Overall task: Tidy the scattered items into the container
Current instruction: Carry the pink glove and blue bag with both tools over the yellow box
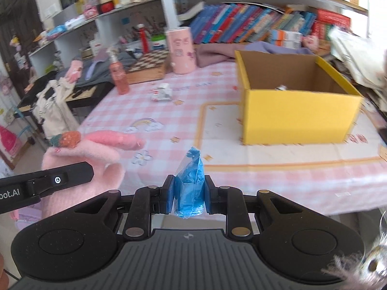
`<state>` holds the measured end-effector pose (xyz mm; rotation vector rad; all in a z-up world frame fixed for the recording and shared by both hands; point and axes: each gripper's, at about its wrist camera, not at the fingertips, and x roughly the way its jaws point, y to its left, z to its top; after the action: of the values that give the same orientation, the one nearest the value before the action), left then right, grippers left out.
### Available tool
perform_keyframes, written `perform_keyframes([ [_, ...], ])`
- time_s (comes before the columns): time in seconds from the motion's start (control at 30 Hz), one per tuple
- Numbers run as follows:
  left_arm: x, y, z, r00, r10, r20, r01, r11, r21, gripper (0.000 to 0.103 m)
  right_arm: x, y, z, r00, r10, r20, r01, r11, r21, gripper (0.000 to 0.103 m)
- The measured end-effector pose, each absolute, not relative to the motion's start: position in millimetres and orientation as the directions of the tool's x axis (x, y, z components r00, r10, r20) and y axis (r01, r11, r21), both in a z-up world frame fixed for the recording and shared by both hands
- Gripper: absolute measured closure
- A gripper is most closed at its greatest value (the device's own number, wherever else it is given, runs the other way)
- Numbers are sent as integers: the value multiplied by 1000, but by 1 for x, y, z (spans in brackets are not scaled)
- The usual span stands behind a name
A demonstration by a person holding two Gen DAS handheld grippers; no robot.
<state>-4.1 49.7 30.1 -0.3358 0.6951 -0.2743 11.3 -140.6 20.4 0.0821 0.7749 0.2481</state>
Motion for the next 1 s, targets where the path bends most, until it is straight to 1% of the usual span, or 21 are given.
perform_keyframes([
  [0.23, 3, 13, 28, 683, -443, -581, 239, 887, -396, 93, -6, -177, 16, 694, 170, -700, -75, 984, 164, 80],
  [0.4, 7, -9, 27, 652, -484, -584, 294, 871, -394, 93, -10, -197, 15, 697, 133, -704, -19, 986, 168, 80],
  [1.0, 36, -63, 27, 606, -516, -606, 353, 857, -376, 93, 7, -251, 12, 689, 101, -717, 54, 980, 190, 80],
])
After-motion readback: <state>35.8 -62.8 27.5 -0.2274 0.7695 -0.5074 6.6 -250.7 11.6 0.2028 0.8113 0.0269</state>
